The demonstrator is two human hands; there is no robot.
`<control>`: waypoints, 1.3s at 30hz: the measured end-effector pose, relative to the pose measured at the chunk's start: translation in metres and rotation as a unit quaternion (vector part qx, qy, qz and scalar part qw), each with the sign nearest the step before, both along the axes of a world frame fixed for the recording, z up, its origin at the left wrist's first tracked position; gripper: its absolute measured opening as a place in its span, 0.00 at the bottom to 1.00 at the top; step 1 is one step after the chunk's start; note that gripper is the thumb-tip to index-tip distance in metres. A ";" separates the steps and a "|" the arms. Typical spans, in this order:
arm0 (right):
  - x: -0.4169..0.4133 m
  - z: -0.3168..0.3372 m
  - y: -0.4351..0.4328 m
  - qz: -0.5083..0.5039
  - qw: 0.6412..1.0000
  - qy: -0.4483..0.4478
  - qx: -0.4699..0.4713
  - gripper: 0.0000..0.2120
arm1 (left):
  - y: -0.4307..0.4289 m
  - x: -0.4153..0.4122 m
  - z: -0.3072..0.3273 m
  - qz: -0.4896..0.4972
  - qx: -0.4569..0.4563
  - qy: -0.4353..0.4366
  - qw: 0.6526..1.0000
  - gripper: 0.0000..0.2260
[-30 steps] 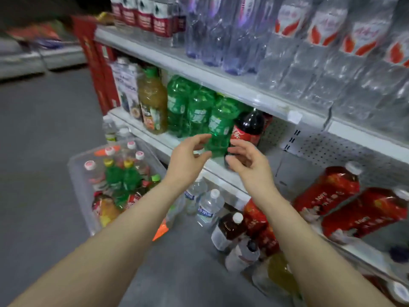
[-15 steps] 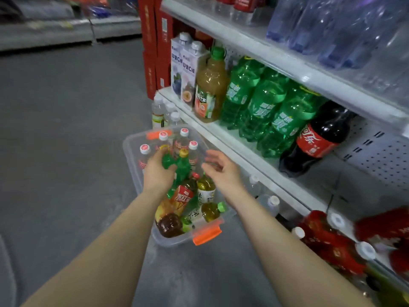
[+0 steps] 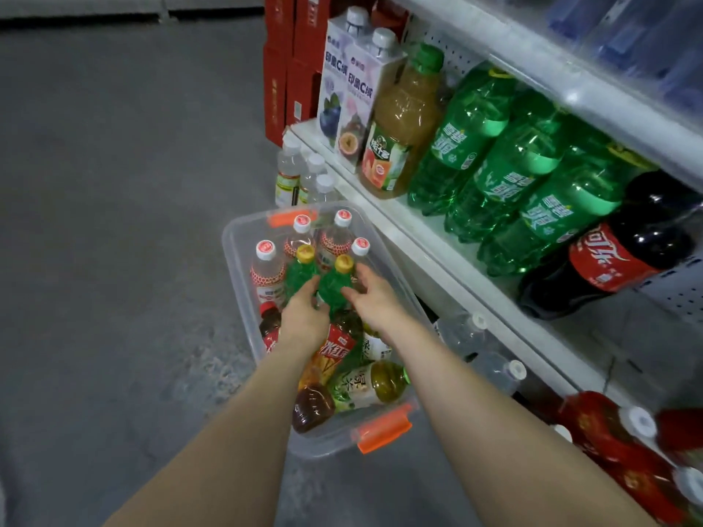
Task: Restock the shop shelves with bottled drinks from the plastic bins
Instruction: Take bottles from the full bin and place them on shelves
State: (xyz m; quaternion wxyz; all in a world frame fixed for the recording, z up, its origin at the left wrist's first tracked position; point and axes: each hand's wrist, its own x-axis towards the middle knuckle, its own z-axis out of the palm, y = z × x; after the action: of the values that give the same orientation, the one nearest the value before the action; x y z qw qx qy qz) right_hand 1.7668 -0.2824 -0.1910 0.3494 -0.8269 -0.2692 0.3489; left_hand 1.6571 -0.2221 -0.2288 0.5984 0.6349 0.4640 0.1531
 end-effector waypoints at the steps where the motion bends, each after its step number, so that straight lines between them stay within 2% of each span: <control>1: 0.002 -0.001 0.002 0.003 1.000 0.001 -0.002 0.25 | 0.000 0.003 -0.002 -0.005 -0.007 -0.001 1.000 0.26; 6: 0.016 -0.010 0.006 0.004 1.000 0.016 0.003 0.21 | -0.001 0.012 -0.014 -0.032 -0.011 0.013 0.999 0.28; 9: 0.018 -0.018 0.012 0.025 1.000 -0.015 0.009 0.26 | 0.000 0.012 -0.017 -0.031 -0.009 0.015 0.999 0.29; 14: 0.011 -0.024 0.015 0.025 0.998 -0.057 0.025 0.22 | -0.001 0.006 -0.015 -0.025 -0.015 0.007 1.000 0.31; 20: 0.010 -0.012 -0.006 -0.013 0.992 -0.053 0.113 0.13 | -0.010 0.011 0.000 -0.013 0.018 -0.018 1.000 0.29; 25: 0.021 0.038 -0.018 -0.038 0.973 -0.030 0.227 0.07 | -0.011 0.012 0.019 0.005 0.030 -0.039 0.999 0.34; 30: 0.044 0.090 -0.042 -0.091 0.952 -0.004 0.292 0.03 | -0.023 0.013 0.047 -0.104 0.051 -0.005 0.993 0.38; 33: 0.059 0.104 -0.065 -0.132 0.947 -0.011 0.293 0.11 | -0.040 0.019 0.062 -0.197 0.088 0.011 0.976 0.38; 36: 0.072 0.111 -0.101 -0.199 0.938 0.032 0.283 0.19 | -0.067 0.028 0.081 -0.248 0.083 0.006 0.965 0.37; 39: 0.078 0.118 -0.145 -0.228 0.932 0.063 0.274 0.18 | -0.099 0.040 0.096 -0.296 0.090 -0.002 0.951 0.40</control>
State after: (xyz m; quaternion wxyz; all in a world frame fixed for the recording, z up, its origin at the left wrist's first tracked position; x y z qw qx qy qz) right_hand 1.8446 -0.4270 -0.0725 0.6489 -0.7144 -0.1362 0.2236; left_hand 1.6967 -0.3215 -0.1332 0.5583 0.7945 0.2388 0.0113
